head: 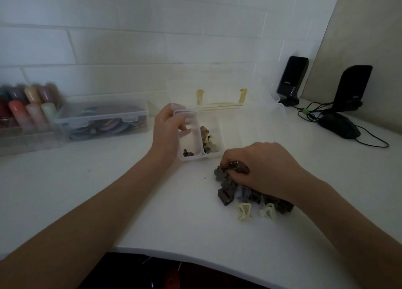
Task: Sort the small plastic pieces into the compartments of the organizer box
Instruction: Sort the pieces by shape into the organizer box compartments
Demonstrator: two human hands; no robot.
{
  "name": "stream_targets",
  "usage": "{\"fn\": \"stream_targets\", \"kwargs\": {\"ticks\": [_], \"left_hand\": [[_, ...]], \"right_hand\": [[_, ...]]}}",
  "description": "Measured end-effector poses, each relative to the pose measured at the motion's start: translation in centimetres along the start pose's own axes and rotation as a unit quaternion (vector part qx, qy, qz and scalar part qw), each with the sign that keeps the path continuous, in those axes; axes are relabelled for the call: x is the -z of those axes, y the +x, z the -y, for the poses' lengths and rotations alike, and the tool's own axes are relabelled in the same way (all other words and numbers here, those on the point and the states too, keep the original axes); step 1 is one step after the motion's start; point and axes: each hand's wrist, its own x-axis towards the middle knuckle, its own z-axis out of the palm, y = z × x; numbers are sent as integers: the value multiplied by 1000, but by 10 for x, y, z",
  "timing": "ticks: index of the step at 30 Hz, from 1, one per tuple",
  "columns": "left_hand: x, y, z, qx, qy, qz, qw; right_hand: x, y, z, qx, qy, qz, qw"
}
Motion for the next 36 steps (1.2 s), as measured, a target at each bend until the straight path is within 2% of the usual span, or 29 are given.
{"fn": "stream_targets", "kwargs": {"ticks": [12, 17, 22, 27, 32, 36], "left_hand": [[1, -1, -2, -27, 13, 19, 999], [2, 1, -1, -27, 9, 28, 999], [5, 5, -2, -8, 6, 43, 999], [5, 5, -3, -13, -4, 51, 999], [11, 10, -4, 15, 4, 82, 997], [13, 11, -6, 17, 10, 103, 994]], "right_hand": [[-2, 1, -1, -37, 50, 0, 998], [-1, -1, 0, -31, 105, -35, 993], [7, 0, -15, -53, 226, -125, 965], [1, 1, -24, -61, 259, -136, 954], [3, 1, -23, -94, 358, -182, 911], [0, 0, -19, -49, 241, -158, 956]]}}
